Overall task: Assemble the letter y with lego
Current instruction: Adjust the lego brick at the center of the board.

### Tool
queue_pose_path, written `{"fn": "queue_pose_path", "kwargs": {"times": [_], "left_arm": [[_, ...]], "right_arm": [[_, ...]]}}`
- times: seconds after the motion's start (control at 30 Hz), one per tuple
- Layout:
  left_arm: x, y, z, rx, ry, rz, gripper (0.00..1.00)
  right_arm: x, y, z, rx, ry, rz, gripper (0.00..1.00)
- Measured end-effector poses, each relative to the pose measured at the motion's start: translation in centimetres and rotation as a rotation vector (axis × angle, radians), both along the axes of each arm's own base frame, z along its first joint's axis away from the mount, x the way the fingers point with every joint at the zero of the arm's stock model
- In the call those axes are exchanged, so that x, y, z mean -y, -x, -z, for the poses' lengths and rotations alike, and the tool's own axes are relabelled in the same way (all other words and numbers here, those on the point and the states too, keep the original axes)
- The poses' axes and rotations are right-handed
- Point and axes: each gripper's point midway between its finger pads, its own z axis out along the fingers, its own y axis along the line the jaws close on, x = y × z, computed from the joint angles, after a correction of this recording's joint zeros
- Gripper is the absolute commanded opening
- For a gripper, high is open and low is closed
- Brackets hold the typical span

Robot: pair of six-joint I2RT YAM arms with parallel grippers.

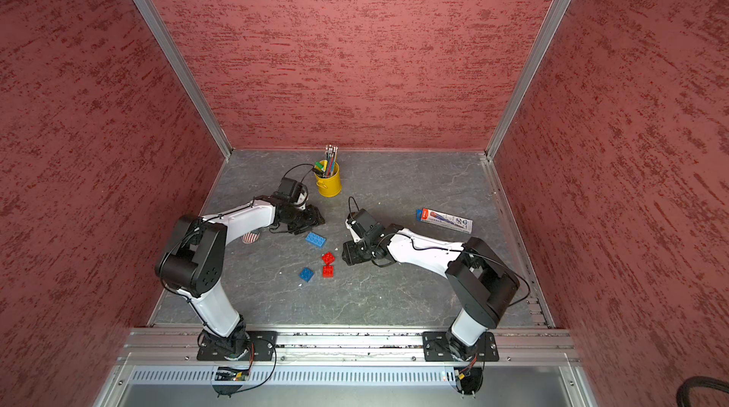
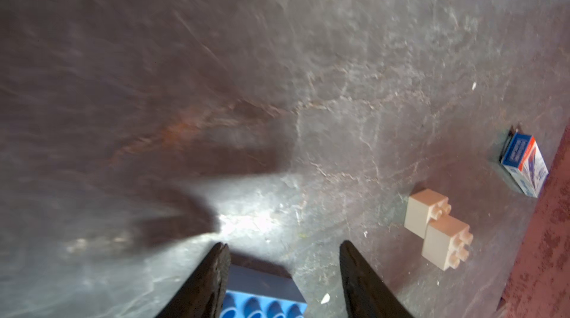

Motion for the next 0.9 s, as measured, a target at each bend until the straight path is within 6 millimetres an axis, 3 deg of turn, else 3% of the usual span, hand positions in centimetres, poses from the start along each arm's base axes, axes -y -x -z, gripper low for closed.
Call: {"fn": "queue_pose_path", "kwargs": {"times": [0.17,0.3,0.67,0.9], "left_arm": [[1.2,2.7,1.0,-0.045,0.009,0.037,0.59],[1.5,4.3,0.6,-0.050,0.016,0.045,0.60],[-1.4,3.8,-2.7,0.032,0.024,-0.047,0.63],[-1.8,8.2,-1.2,-0.060,0.062,-0.089,0.64]], "right_arm": [[-0.4,-0.3,0.2,-0.004,0.005,-0.002,0.52],[-0.7,-0.6,0.1,0.001,0.004,-0.005,0.52],[-0.9,-0.7,0.1,0.006,0.009,-0.020,0.53],[-0.9,-0.6,0.3,0.002,0.016,-0.025,0.53]]}}
